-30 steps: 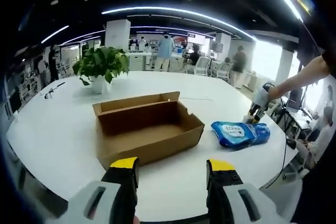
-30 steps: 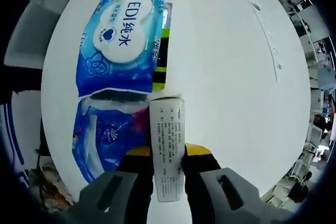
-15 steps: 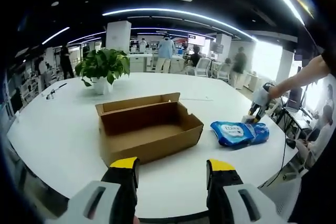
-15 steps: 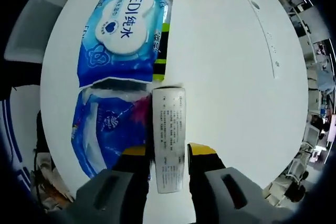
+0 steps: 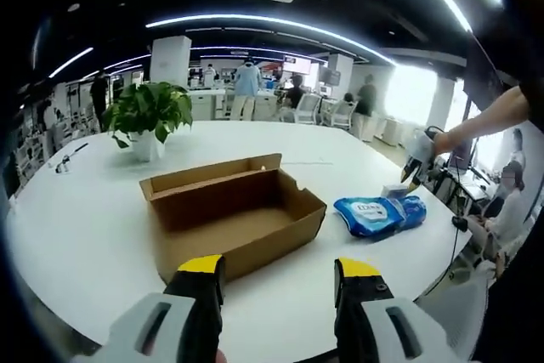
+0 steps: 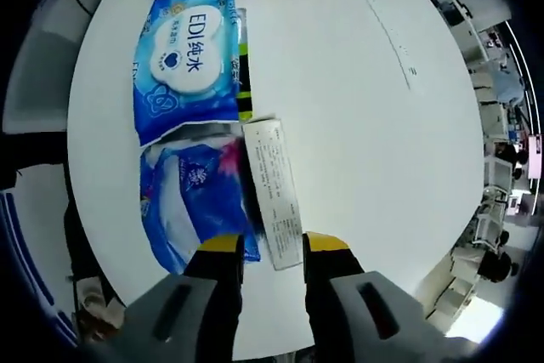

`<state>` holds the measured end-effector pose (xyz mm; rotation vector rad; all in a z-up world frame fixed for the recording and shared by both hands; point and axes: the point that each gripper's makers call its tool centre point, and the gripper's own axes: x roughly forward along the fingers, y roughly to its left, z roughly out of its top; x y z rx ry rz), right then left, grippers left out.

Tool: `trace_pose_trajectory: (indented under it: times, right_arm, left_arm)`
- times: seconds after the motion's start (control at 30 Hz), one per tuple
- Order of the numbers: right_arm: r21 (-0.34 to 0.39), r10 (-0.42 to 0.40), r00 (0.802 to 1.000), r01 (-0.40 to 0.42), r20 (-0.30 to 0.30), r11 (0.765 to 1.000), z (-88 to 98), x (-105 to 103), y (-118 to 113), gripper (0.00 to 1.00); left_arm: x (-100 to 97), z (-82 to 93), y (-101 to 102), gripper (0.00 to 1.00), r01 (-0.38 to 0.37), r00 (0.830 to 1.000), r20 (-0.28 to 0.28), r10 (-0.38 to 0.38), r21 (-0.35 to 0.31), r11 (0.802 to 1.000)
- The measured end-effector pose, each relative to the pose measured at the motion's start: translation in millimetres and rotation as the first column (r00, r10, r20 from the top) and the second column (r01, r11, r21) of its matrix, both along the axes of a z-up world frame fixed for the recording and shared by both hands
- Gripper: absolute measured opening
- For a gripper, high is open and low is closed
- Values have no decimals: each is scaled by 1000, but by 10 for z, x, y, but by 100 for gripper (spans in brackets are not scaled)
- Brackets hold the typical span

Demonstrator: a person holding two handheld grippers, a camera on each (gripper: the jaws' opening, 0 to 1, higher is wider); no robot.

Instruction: Operate the shoe box by opening the lid, removing the specified soft item, and placing it in the target area until the item is outside and the box remains undamaged.

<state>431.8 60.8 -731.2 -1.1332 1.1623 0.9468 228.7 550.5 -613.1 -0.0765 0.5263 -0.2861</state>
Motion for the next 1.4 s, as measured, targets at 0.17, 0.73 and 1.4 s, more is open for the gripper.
trace_pose_trajectory:
  times: [0.17, 0.73, 1.4]
  right_arm:
    - [16, -93, 995, 93, 23, 996, 130, -104, 19, 24]
    - [426, -461, 877, 369, 135, 826, 852, -281, 785, 27]
    - [760, -550, 833, 313, 69, 570, 1152, -431, 1791, 28]
  left_arm:
    - [57, 35, 68, 52, 30, 999, 16, -30, -26, 999]
    - [118, 73, 320, 52, 119, 993, 17, -118, -51, 992]
    - [-30, 24, 173, 52, 94, 995, -10, -95, -72, 993]
